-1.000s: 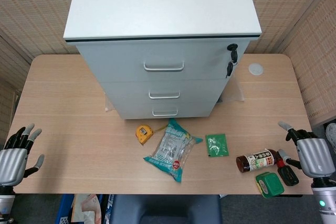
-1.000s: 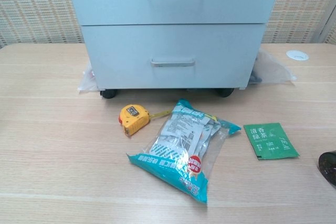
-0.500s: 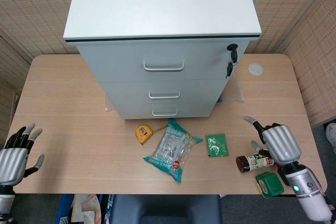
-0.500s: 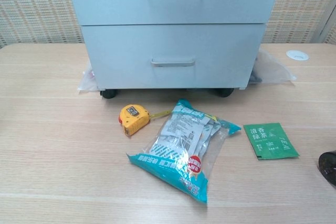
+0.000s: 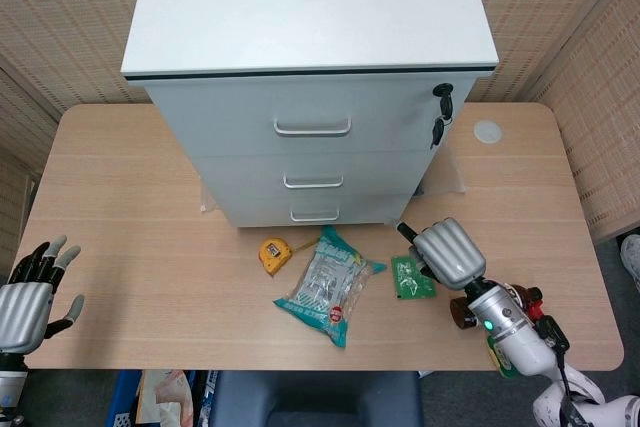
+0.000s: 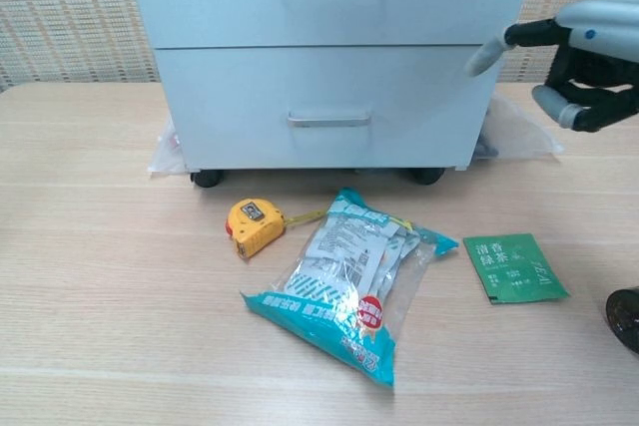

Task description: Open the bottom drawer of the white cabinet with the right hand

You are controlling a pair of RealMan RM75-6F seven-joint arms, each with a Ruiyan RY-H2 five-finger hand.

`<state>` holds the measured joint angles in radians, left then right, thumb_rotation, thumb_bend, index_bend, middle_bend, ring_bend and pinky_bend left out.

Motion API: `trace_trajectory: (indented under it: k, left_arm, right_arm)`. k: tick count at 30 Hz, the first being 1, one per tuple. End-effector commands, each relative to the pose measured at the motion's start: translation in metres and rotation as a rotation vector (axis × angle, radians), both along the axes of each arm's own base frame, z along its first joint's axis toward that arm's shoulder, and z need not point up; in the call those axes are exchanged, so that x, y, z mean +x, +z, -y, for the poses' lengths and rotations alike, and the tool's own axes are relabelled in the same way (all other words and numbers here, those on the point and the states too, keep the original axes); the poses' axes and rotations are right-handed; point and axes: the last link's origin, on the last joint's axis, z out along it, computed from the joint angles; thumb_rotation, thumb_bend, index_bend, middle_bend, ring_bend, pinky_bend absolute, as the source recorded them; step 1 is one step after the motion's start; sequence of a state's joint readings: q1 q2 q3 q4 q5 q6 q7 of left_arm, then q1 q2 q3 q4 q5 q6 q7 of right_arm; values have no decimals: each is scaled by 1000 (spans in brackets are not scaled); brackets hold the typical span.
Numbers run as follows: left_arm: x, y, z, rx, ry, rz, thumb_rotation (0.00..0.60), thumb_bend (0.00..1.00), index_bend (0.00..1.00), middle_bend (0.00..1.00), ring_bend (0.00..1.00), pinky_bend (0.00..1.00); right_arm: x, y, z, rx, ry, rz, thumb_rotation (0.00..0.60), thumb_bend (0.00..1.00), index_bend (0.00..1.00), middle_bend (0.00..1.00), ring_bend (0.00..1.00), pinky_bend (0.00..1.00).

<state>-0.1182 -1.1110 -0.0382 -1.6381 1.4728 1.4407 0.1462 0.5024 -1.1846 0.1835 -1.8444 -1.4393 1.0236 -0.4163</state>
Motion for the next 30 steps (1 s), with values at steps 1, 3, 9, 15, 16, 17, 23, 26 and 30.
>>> trace_trajectory:
  k: [1,3,9,15,16,17,23,26,30]
  left_arm:
    - [0,0,-1,0,-3,1,600,359,131,0,46,131]
    - [0,0,-1,0,-5,1,600,359,131,0,46,131]
    - [0,-1,0,-6,-3,1,600,359,130,0,46,131]
    - [-2,-3,0,-15,2,0,600,359,131,0,45,131]
    - [-1,-3,0,-15,0,0,600,360,131,0,46,130]
    - [-1,-3,-1,-15,0,1,600,360,131,0,46,130]
    - [-2,-4,-1,-20,1,-1,600,360,130,0,46,131]
    - [-2,-4,-1,-18,3,-2,600,359,131,0,46,131]
    - [-4,-4,0,-17,7,0,600,359,131,0,46,130]
  right_arm:
    - [13,-13,9,25,10,-9,600,611,204,905,944,907]
    - [17,-18,13,34,13,-18,600,616,197,906,948,911]
    - [28,-34,26,42,9,-26,600,616,176,906,948,912]
    - [34,-51,36,61,-8,-42,600,615,176,905,948,912]
    - [35,-54,38,63,-8,-46,600,616,176,904,948,911]
    - [35,-56,39,65,-8,-49,600,615,175,904,948,911]
    - [42,-69,47,79,0,-61,600,615,176,904,948,911]
    - [45,-73,50,84,2,-67,600,615,175,904,948,911]
    - [48,-78,52,91,7,-75,600,615,175,904,948,911]
